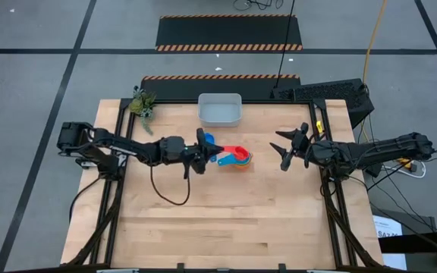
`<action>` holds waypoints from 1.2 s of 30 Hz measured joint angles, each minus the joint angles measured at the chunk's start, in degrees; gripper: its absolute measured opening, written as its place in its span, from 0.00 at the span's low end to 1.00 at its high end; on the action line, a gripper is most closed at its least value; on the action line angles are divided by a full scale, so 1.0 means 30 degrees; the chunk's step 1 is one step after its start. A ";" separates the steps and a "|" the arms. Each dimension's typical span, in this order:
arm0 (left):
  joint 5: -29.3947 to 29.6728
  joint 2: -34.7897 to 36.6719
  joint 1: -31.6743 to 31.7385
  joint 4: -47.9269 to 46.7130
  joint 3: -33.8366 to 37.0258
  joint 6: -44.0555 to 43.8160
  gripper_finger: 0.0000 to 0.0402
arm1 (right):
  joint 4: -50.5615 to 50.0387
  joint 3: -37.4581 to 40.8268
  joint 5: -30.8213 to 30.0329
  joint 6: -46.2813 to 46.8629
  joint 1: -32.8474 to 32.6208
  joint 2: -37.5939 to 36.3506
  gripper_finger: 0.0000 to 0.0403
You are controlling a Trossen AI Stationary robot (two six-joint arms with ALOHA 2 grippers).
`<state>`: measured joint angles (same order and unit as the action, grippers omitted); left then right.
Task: Nest measuring cups in basket
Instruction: Stack the red measuring cup into the light blue measuring cup
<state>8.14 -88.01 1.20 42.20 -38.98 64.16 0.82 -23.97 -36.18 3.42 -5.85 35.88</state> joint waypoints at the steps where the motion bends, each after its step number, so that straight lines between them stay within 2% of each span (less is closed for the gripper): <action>1: -0.0035 0.0000 -0.0090 0.0066 0.0000 -0.0007 0.01 | -0.0008 0.0000 0.0000 -0.0019 0.0000 0.0000 0.56; 6: 0.0551 -0.0577 -0.0230 0.0154 -0.0007 0.0021 0.01 | 0.0189 0.0000 -0.0002 -0.0677 0.0000 0.0000 0.56; 17: 0.0935 -0.3422 0.0035 0.3083 -0.0022 0.1591 0.02 | 0.1829 0.0000 -0.0581 -0.1909 0.0000 0.0000 0.56; 23: 0.1640 -0.3468 0.0294 0.2139 -0.0015 0.1422 0.01 | 0.2539 0.0000 -0.0583 -0.2746 0.0000 0.0000 0.56; 36: 0.1305 -0.3461 0.0438 0.1699 -0.0018 0.1510 0.02 | 0.2950 0.0000 -0.0576 -0.3097 0.0000 0.0000 0.56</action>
<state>12.05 -98.39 2.52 47.30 -39.04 68.69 9.67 -23.97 -37.91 -5.87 -5.85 35.88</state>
